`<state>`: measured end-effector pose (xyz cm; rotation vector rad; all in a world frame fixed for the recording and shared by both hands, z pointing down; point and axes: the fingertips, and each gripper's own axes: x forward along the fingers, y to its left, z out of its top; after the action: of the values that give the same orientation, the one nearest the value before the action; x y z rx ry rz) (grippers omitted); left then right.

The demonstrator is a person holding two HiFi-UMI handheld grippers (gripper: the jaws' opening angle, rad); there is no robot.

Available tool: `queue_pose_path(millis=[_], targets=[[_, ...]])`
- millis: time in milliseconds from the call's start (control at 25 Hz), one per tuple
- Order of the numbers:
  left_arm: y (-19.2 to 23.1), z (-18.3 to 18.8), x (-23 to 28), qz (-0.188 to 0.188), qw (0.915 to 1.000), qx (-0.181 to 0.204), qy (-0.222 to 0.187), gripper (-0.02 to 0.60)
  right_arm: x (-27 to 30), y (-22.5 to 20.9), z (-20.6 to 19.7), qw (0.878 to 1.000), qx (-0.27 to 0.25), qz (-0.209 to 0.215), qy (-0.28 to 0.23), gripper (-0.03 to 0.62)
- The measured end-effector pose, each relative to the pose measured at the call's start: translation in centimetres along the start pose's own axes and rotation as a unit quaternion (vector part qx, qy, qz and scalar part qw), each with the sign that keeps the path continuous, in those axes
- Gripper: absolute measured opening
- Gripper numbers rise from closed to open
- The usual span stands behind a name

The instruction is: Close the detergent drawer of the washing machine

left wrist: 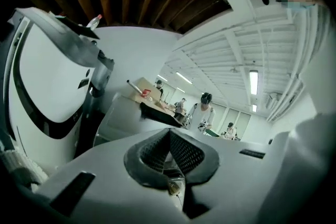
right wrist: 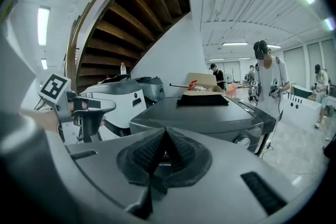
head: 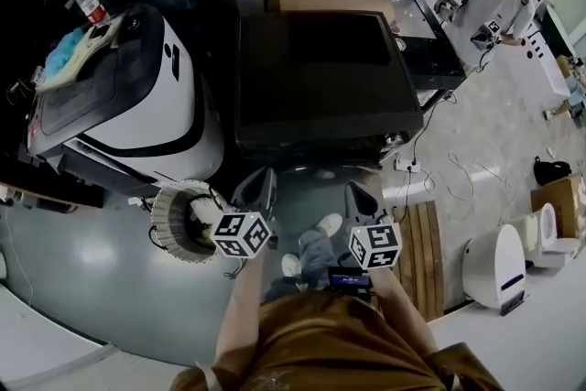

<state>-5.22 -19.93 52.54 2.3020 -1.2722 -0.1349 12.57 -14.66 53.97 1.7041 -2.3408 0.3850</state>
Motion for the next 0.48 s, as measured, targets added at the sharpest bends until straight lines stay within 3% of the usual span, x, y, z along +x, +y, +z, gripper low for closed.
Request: queue_pose_path(millis=[320, 480], targets=[[-2.4, 3.3, -4.0, -0.005, 0.9985, 0.029, -0.047, 0.023, -3.0, 1.6, 2.8, 0.999, 0.0, -0.013, -0.044, 0.011], [-2.3, 3.4, -5.4, 0.003, 0.9982, 0.021, -0.055, 0.023, -4.4, 1.8, 3.1, 0.998, 0.001, -0.024, -0.053, 0.011]])
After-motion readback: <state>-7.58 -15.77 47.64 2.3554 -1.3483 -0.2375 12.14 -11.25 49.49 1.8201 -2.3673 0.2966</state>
